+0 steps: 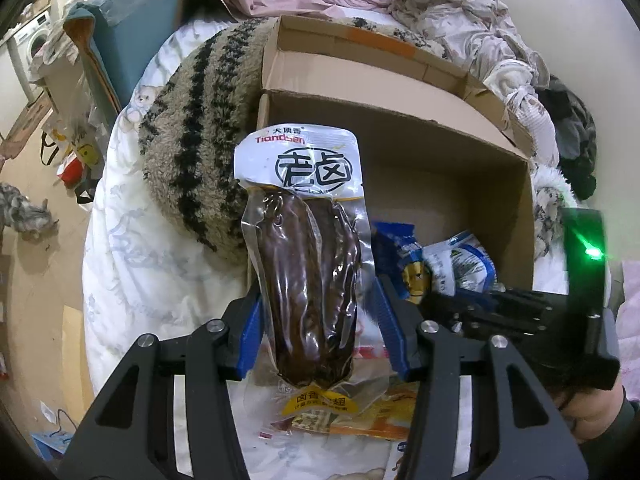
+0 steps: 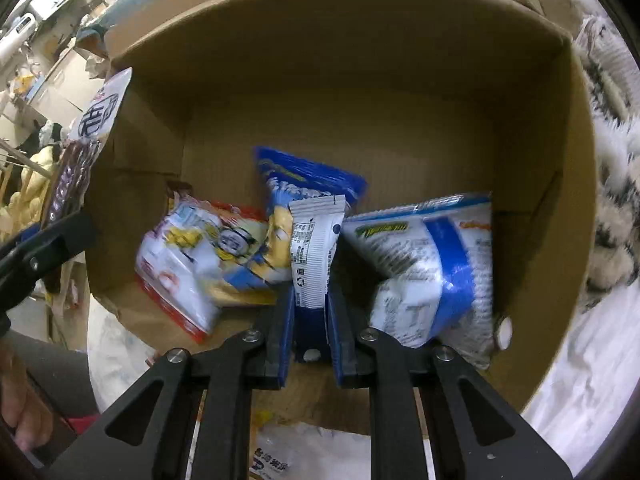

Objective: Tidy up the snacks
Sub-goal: 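Carry both held snacks over the box and open both grippers inside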

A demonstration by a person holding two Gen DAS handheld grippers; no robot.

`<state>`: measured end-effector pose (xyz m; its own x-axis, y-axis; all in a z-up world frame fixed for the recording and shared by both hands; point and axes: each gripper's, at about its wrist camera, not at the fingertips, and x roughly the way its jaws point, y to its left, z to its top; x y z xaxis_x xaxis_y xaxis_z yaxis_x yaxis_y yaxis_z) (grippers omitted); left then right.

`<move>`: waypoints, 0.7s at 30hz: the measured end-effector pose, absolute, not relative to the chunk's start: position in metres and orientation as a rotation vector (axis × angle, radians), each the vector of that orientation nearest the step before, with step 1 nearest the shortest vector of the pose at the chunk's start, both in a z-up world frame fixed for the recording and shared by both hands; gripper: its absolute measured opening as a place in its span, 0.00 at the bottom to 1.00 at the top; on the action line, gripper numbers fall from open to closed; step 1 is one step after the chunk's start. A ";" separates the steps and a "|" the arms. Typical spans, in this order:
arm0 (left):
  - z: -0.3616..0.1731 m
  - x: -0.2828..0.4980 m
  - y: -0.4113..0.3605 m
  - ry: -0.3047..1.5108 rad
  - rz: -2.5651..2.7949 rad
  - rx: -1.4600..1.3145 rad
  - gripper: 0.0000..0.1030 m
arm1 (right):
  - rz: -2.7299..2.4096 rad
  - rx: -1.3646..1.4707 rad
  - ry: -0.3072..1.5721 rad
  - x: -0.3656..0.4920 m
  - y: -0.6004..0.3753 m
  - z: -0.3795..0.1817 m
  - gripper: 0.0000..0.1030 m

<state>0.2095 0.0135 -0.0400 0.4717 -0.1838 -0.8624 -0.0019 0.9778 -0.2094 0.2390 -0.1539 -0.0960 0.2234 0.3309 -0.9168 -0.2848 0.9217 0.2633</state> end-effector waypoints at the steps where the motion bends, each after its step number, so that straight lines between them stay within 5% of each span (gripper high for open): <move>1: -0.040 0.210 0.014 1.076 -0.108 -0.196 0.46 | 0.427 0.040 1.263 0.238 -0.155 -0.092 0.16; 10: -0.043 0.210 0.005 1.056 -0.122 -0.157 0.46 | 0.405 0.222 1.145 0.231 -0.195 -0.038 0.16; 21: -0.050 0.211 -0.005 1.068 -0.153 -0.149 0.52 | 0.422 0.297 1.214 0.244 -0.194 -0.057 0.17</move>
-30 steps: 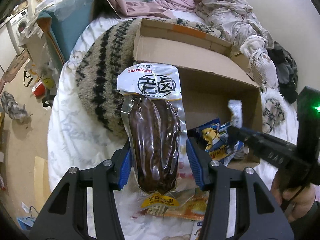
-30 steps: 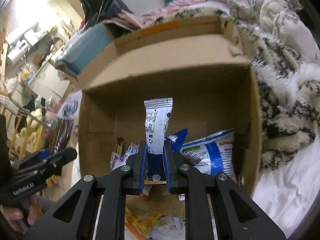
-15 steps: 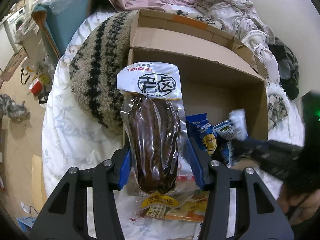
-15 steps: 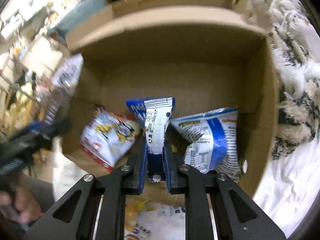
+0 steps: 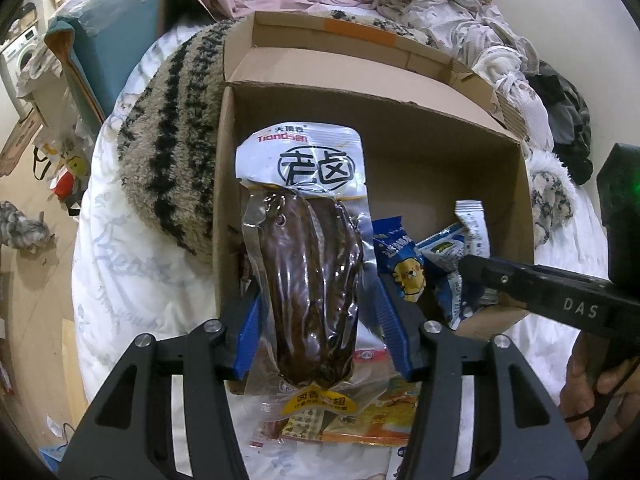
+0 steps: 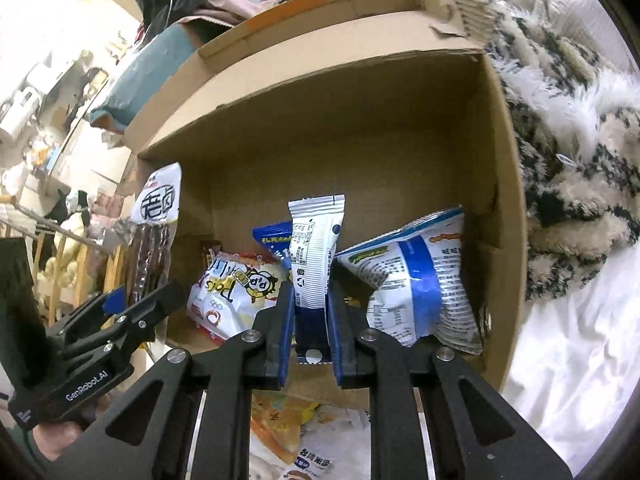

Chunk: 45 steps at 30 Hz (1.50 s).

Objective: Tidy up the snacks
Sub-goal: 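Carry both held snacks over the box and open both grippers inside, then lower the right gripper and grasp the white rice-cake bar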

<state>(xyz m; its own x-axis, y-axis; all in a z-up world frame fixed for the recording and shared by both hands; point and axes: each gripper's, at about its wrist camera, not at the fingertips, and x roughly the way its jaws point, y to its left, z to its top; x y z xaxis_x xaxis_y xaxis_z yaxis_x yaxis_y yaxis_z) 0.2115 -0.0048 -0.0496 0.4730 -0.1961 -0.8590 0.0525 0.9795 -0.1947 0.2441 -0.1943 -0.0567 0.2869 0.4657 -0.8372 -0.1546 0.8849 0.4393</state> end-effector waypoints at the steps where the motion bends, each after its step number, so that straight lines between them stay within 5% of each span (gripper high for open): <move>1: -0.051 0.212 -0.005 1.074 -0.158 -0.154 0.52 | 0.427 0.296 1.219 0.244 -0.190 -0.056 0.19; 7: -0.054 0.211 -0.011 1.096 -0.168 -0.135 0.65 | 0.420 0.279 1.236 0.248 -0.184 -0.060 0.21; 9: -0.051 0.210 -0.013 1.090 -0.168 -0.128 0.79 | 0.410 0.286 1.246 0.250 -0.185 -0.061 0.37; 11: -0.047 0.209 -0.013 1.074 -0.166 -0.130 0.80 | 0.406 0.303 1.239 0.250 -0.188 -0.061 0.59; 12: -0.046 0.208 -0.013 1.069 -0.171 -0.132 0.80 | 0.406 0.312 1.228 0.249 -0.190 -0.059 0.62; 45: -0.017 0.152 0.016 0.991 -0.096 -0.139 0.80 | 0.348 0.361 1.179 0.174 -0.229 -0.032 0.66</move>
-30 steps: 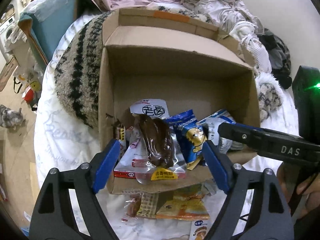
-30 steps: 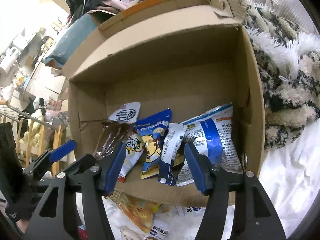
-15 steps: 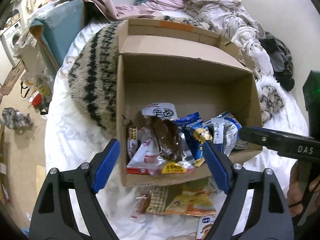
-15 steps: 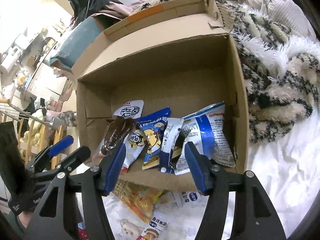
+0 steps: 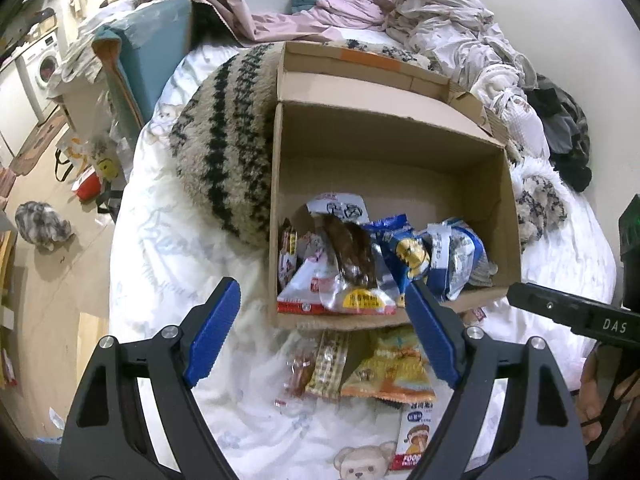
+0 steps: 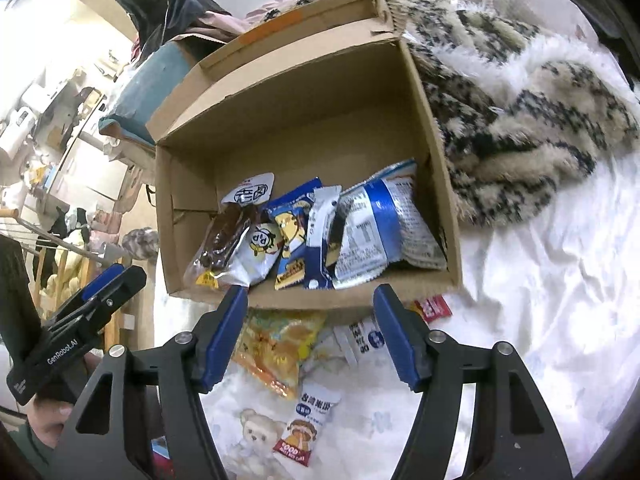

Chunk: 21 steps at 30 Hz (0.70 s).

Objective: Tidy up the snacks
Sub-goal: 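Lower the right gripper and grasp the white rice-cake bar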

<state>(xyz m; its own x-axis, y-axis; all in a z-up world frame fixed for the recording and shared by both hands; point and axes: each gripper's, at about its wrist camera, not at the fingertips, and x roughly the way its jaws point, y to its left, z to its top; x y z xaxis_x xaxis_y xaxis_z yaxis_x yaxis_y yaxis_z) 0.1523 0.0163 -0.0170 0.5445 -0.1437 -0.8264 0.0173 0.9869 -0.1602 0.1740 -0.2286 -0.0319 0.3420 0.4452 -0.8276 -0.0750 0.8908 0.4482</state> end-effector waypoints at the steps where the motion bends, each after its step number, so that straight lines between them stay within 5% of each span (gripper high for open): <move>1: -0.018 0.148 0.016 0.995 -0.097 -0.140 0.80 | 0.344 0.365 1.179 0.171 -0.229 -0.031 0.66; 21: -0.017 0.112 0.016 0.999 -0.095 -0.115 0.80 | 0.295 0.417 1.205 0.127 -0.243 -0.038 0.67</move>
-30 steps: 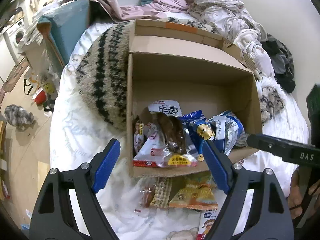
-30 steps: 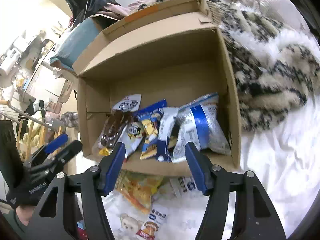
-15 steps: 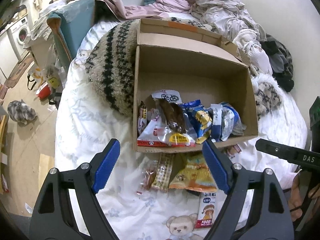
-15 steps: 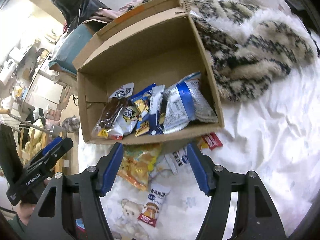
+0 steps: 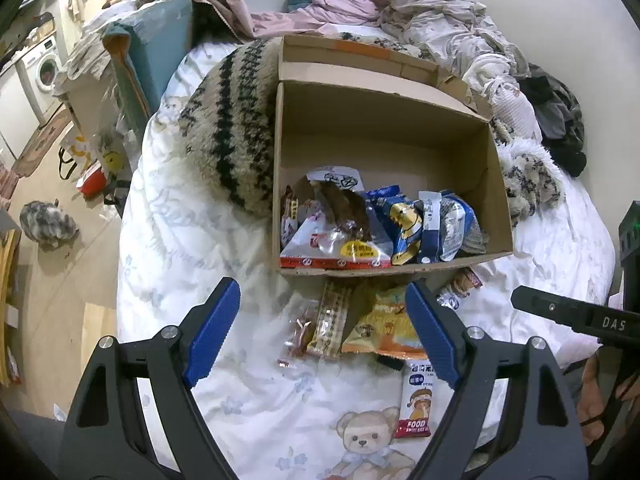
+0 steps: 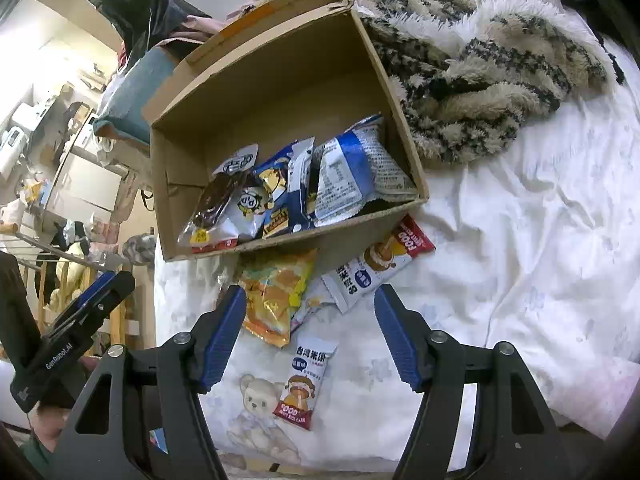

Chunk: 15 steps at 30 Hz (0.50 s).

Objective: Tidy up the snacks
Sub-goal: 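Lower the right gripper and grasp the white rice-cake bar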

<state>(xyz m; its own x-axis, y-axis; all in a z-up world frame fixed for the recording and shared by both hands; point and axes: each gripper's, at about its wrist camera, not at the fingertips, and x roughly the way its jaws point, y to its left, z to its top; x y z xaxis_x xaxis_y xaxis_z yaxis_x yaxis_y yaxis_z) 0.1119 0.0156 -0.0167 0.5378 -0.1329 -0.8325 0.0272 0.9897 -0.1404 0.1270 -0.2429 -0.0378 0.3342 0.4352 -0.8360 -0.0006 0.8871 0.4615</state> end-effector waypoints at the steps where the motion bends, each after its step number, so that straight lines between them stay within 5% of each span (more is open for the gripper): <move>1: -0.018 0.110 0.016 1.004 -0.088 -0.114 0.80 | 0.294 0.411 1.208 0.125 -0.241 -0.038 0.67; 15: -0.039 0.093 0.032 1.100 -0.002 -0.161 0.80 | 0.305 0.338 1.340 0.106 -0.211 -0.074 0.69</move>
<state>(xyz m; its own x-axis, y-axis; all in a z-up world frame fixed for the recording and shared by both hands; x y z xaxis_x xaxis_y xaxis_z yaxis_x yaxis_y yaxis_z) 0.0933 0.0319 -0.0387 0.4547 -0.0812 -0.8869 -0.0788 0.9883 -0.1309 0.1062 -0.2110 -0.0744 0.2031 0.4036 -0.8921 -0.0218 0.9127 0.4080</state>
